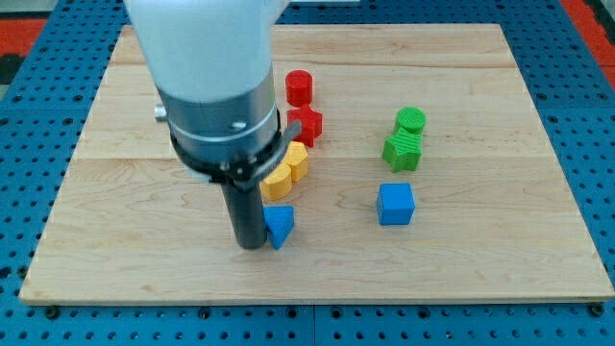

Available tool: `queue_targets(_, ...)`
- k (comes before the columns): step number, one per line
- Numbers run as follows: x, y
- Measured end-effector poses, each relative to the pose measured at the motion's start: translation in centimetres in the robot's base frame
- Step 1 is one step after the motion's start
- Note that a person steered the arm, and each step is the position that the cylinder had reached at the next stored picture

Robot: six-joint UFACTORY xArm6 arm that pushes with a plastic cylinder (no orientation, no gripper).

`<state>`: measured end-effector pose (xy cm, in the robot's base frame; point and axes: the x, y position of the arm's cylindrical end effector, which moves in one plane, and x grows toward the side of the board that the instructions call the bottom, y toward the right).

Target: Push the green circle to the right side of the red star

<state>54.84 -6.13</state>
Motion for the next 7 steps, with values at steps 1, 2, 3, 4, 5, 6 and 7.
queue_targets(1,-0.2,0.5)
queue_targets(2,1.5,-1.8)
queue_targets(3,2.3,0.0)
queue_targets(4,4.1,6.2)
queue_targets(5,3.2,17.9)
queue_targets(6,-1.4,22.3)
queue_targets(7,-8.3,21.2)
